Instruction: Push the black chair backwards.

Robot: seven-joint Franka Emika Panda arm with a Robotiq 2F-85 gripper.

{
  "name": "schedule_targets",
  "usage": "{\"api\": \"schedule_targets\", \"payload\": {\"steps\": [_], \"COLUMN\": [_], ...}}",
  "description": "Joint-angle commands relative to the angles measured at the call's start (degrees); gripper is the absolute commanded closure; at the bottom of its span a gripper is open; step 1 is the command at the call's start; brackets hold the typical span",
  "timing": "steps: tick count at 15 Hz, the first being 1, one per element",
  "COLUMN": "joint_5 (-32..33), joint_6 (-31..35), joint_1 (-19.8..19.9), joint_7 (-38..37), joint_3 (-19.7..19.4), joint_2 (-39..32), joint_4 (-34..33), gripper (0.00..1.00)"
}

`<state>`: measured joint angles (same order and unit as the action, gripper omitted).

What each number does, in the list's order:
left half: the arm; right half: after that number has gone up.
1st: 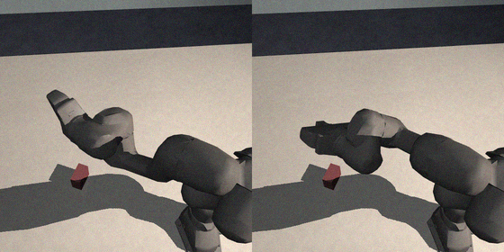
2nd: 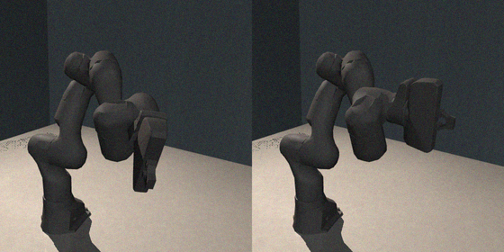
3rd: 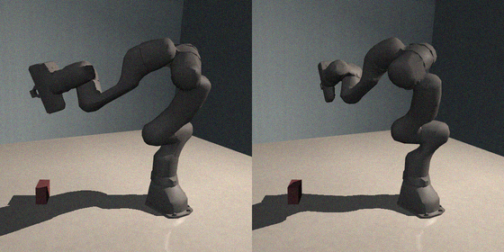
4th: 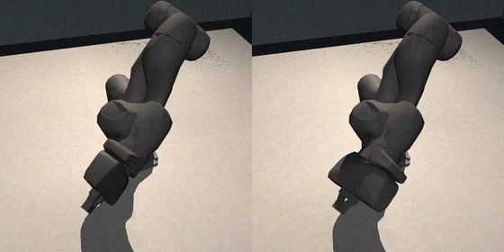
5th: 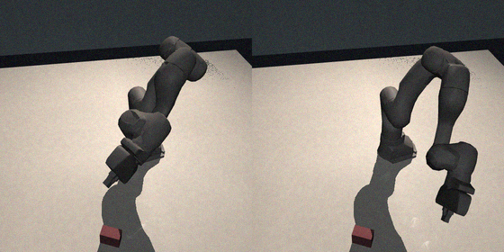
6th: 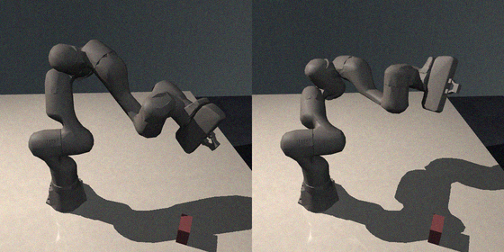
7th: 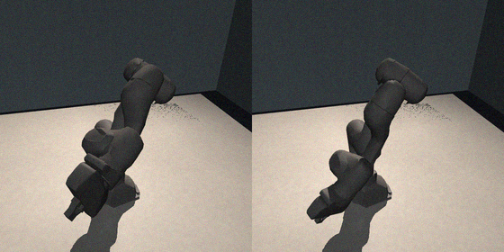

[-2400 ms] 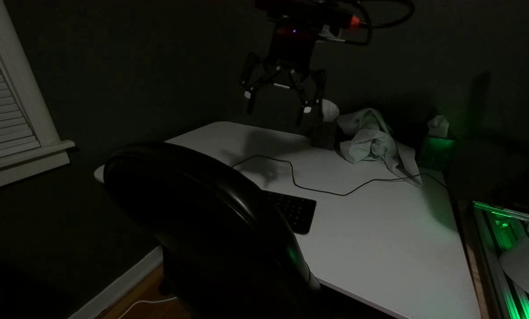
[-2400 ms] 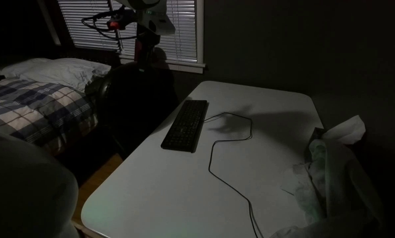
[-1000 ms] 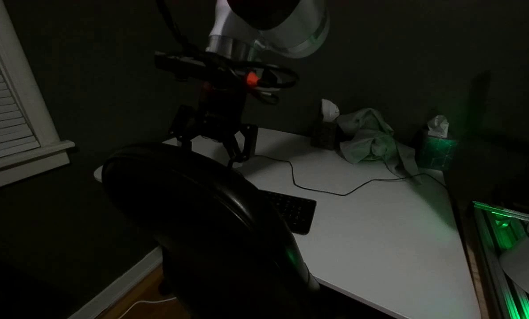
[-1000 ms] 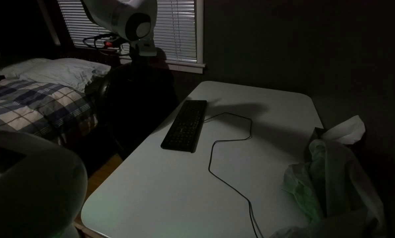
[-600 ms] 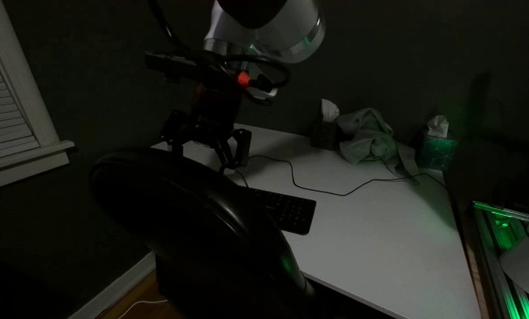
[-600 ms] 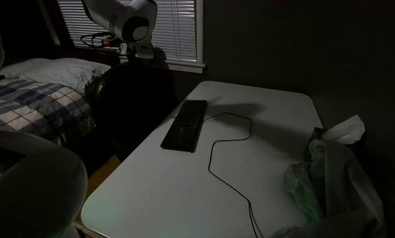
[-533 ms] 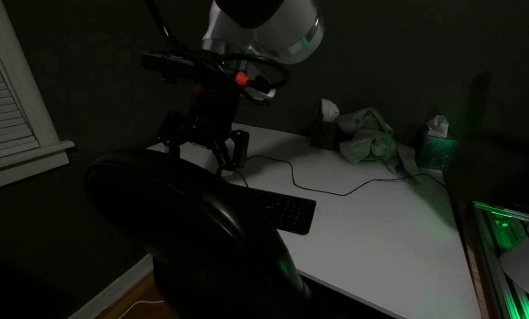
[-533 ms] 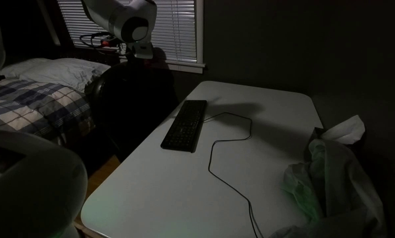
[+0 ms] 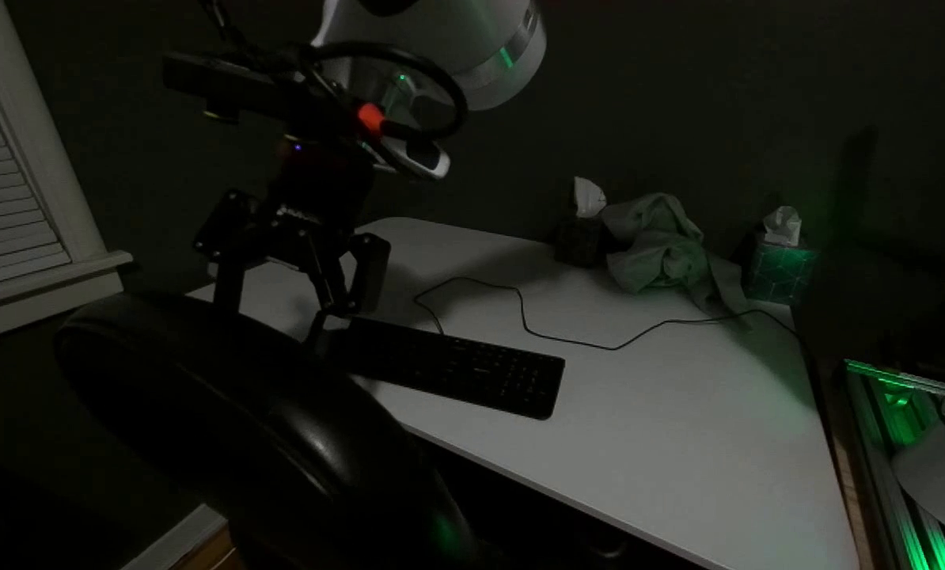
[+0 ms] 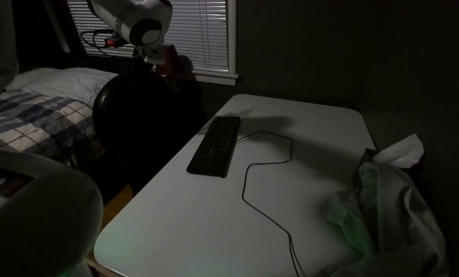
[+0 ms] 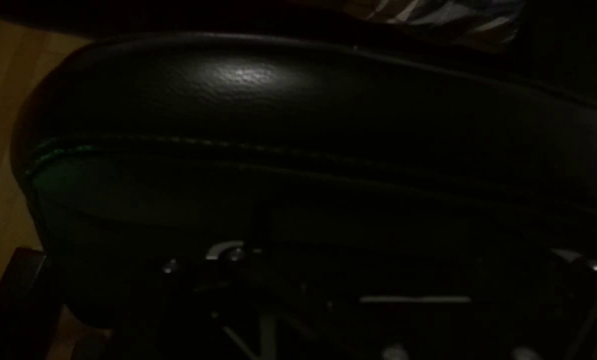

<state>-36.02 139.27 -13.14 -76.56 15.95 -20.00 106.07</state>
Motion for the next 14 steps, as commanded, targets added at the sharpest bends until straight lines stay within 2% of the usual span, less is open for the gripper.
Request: {"api": "schedule_targets", "payload": {"steps": [1, 5, 8, 14], "joint_5": [-4.1, -6.2, -6.1, -5.9], "joint_6": [-1.5, -1.8, -1.0, 1.4], "joint_1": [-2.8, -5.7, -7.7, -6.6], "joint_7": [0.0, 0.3, -0.3, -1.7], "joint_3": [2.1, 3.6, 3.2, 0.4], "joint_2": [-3.6, -7.6, -10.1, -8.5], "joint_4": [-7.3, -13.8, -17.0, -17.0], "gripper": [0.0, 0.0, 0.0, 0.0]}}
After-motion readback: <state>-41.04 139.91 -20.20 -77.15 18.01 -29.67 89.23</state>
